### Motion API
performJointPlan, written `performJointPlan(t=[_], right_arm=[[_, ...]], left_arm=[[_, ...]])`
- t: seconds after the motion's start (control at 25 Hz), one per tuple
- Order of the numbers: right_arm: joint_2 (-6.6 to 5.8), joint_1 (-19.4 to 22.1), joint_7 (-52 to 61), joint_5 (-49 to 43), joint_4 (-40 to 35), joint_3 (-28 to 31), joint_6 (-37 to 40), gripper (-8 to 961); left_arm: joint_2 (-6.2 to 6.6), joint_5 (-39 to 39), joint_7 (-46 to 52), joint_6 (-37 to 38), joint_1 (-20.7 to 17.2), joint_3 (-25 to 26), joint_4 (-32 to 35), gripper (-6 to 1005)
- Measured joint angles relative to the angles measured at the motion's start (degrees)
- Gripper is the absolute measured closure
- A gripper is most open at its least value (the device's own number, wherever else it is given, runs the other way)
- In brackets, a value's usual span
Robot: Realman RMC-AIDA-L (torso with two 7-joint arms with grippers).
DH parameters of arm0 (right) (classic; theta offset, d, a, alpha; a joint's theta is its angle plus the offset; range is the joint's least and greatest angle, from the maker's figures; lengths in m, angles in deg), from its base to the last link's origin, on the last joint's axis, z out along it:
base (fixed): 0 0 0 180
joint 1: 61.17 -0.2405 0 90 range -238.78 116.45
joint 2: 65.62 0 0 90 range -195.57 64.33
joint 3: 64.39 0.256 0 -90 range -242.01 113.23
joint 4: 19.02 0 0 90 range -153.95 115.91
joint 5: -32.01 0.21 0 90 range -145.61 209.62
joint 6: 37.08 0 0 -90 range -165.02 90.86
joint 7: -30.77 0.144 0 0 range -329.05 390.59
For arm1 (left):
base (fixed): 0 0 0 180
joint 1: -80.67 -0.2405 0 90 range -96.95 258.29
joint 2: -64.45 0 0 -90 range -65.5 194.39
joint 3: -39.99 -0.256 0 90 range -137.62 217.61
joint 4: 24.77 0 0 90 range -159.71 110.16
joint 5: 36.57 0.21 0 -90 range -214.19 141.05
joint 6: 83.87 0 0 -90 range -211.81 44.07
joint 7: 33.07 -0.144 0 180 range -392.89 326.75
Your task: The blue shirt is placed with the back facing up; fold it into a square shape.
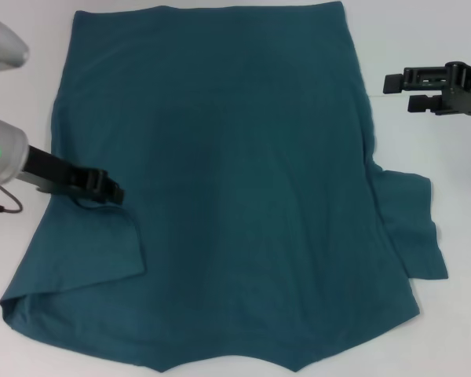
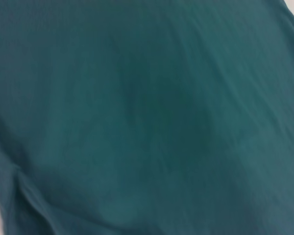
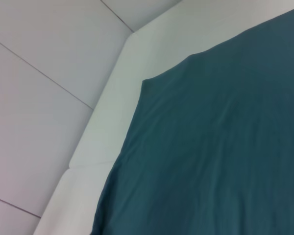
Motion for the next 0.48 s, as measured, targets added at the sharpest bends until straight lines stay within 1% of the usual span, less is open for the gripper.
performJointPlan(t=[0.08, 0.16, 0.24, 0.36, 0.4, 0.48], right_arm=[[-0.01, 0.0, -0.1, -0.5, 0.0, 0.0, -0.1, 160], [-0.02, 0.1, -0.7, -1.1, 0.0, 0.0, -0.4, 161], [-0.02, 0.4, -1.9, -1.4, 0.0, 0.3, -0.6, 162], [-0.02, 1.1, -3.9, -1.5, -0.1, 0.4, -1.1, 163], [-0.03, 1.3, -4.4, -1.5, -0.2, 0.5, -1.2, 163], [-0.22, 1.7, -5.4, -1.5, -0.4, 0.5, -1.1, 164]], left_arm=[[-0.50, -0.6, 0.0, -0.2, -1.5, 0.3, 2.8, 834], [-0.67, -2.7, -0.5, 0.2, -3.3, 1.2, 5.4, 766], [-0.52, -6.7, -3.0, 1.3, -5.3, 1.7, 6.9, 702], [0.27, -15.3, -10.0, 4.8, -8.8, 2.1, 7.5, 612], [0.36, -17.6, -12.2, 5.9, -10.0, 2.6, 7.5, 582], [0.14, -19.5, -14.4, 7.0, -11.7, 3.9, 7.3, 522]])
